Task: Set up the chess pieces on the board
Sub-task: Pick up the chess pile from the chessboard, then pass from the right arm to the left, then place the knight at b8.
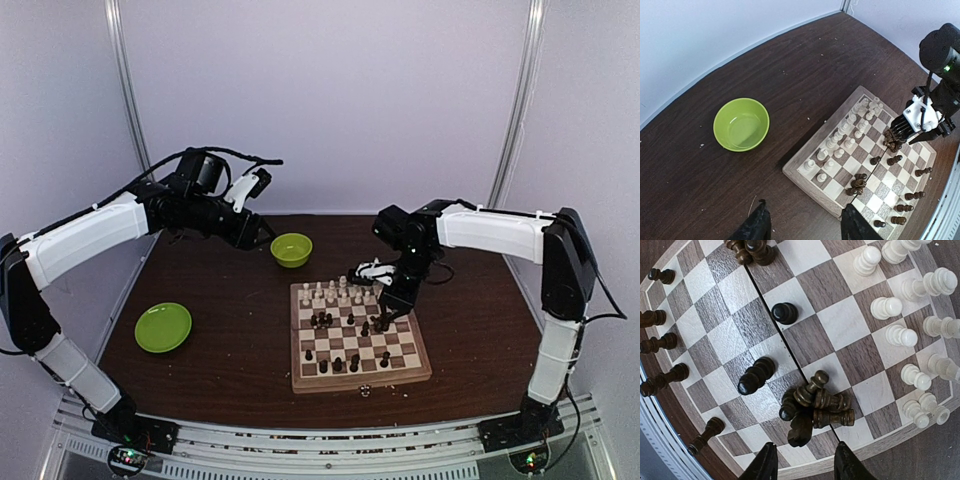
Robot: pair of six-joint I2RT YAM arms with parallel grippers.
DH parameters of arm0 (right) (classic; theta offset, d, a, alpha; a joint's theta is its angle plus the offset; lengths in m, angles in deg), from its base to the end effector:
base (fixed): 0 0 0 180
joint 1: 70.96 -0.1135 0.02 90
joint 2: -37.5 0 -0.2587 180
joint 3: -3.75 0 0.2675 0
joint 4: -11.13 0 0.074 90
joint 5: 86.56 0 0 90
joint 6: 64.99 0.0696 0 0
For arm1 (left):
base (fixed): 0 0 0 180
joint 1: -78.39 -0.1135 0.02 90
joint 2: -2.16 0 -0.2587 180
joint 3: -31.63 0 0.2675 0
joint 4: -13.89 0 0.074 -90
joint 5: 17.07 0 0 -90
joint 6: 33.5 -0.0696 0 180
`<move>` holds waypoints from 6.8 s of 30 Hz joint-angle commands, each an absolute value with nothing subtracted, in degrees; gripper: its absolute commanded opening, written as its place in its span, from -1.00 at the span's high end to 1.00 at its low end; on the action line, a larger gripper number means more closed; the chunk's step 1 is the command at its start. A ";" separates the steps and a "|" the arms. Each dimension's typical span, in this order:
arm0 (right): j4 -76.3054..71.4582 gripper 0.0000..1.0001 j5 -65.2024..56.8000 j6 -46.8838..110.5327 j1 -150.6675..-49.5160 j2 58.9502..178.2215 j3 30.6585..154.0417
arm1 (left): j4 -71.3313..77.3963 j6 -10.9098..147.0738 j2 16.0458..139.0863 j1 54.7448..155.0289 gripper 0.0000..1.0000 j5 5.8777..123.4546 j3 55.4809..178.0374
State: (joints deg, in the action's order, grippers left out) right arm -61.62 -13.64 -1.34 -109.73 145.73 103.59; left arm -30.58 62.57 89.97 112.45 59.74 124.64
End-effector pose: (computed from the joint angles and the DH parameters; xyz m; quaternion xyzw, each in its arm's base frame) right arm 0.2891 0.2584 0.1813 -0.5403 0.8248 0.1555 0.0599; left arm 0.3111 -0.2295 0.3065 0.2648 0.8591 -0.2435 0.3641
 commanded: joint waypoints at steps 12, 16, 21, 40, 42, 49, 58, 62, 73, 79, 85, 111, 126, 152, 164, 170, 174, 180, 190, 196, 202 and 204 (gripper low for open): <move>-61.75 0.41 -14.40 -0.04 -109.90 149.35 104.82 | -30.14 61.87 90.49 112.32 0.02 58.43 126.33; -62.33 0.64 -14.89 -0.45 -109.96 148.77 104.12 | -30.17 61.87 90.73 112.31 0.02 58.13 126.33; -62.82 0.84 -15.02 -0.98 -109.93 146.37 102.18 | -30.27 62.00 91.17 112.34 0.02 57.73 126.49; -63.39 0.96 -16.89 -2.69 -109.90 138.80 97.05 | -30.27 62.33 92.17 112.37 0.01 56.93 126.59; -63.59 0.96 -17.47 -2.78 -109.90 138.40 97.13 | -30.27 62.30 92.16 112.35 0.01 56.85 126.59; -65.80 0.96 -20.42 -3.03 -109.90 135.63 98.10 | -30.27 62.56 92.59 112.31 0.01 55.81 126.67; -66.42 0.96 -28.40 -5.34 -109.90 131.14 98.70 | -23.45 63.48 91.75 112.58 0.03 47.84 122.91; -65.60 0.96 -27.91 -6.01 -109.89 129.89 99.30 | -21.27 69.25 94.70 114.58 0.03 44.23 122.84; -63.95 0.96 -34.69 -0.74 -109.84 130.75 104.77 | 12.48 67.84 91.39 131.68 0.03 54.95 103.74; -63.19 0.96 -37.21 1.17 -109.62 130.36 106.65 | 43.96 69.69 94.10 134.40 0.01 61.67 89.45; -62.29 0.96 -40.93 3.28 -109.12 129.96 109.04 | 62.25 70.15 99.88 137.88 -0.01 66.30 87.91; -61.46 0.95 -46.20 5.22 -107.50 129.22 109.88 | 70.66 74.50 114.72 139.38 0.20 57.87 100.64; -62.51 0.95 -47.98 5.05 -106.68 128.38 112.37 | 69.20 75.75 116.61 139.43 0.67 56.59 101.39; -60.87 0.94 -49.12 5.67 -105.76 128.12 108.79 | 71.85 74.43 113.75 139.38 0.32 58.97 102.08; -60.86 0.94 -48.96 5.85 -105.77 128.94 108.82 | 71.89 74.52 113.06 139.38 0.58 58.48 102.11; -61.11 0.94 -48.87 5.85 -105.58 128.82 109.62 | 71.51 74.62 113.16 139.38 0.76 57.99 101.69; -61.92 0.94 -49.48 5.75 -104.80 128.75 111.85 | 70.92 74.85 113.16 139.38 0.84 58.31 100.76; -62.99 0.94 -49.80 4.79 -103.20 127.49 113.14 | 66.31 74.61 110.07 139.10 0.91 58.62 96.74; -61.44 0.93 -29.97 -5.78 -101.23 117.41 98.64 | 19.47 70.89 92.71 133.00 0.91 55.71 100.34; -59.71 0.94 -18.86 -10.33 -105.03 114.27 85.43 | -4.08 67.18 87.01 127.26 0.92 56.56 109.62; -57.44 0.94 -14.62 -10.47 -111.48 115.60 80.20 | -17.73 62.01 88.58 122.31 0.90 57.59 123.51; -56.26 0.94 -13.06 -9.69 -113.31 117.12 79.61 | -19.65 60.60 89.21 121.83 0.90 59.10 125.63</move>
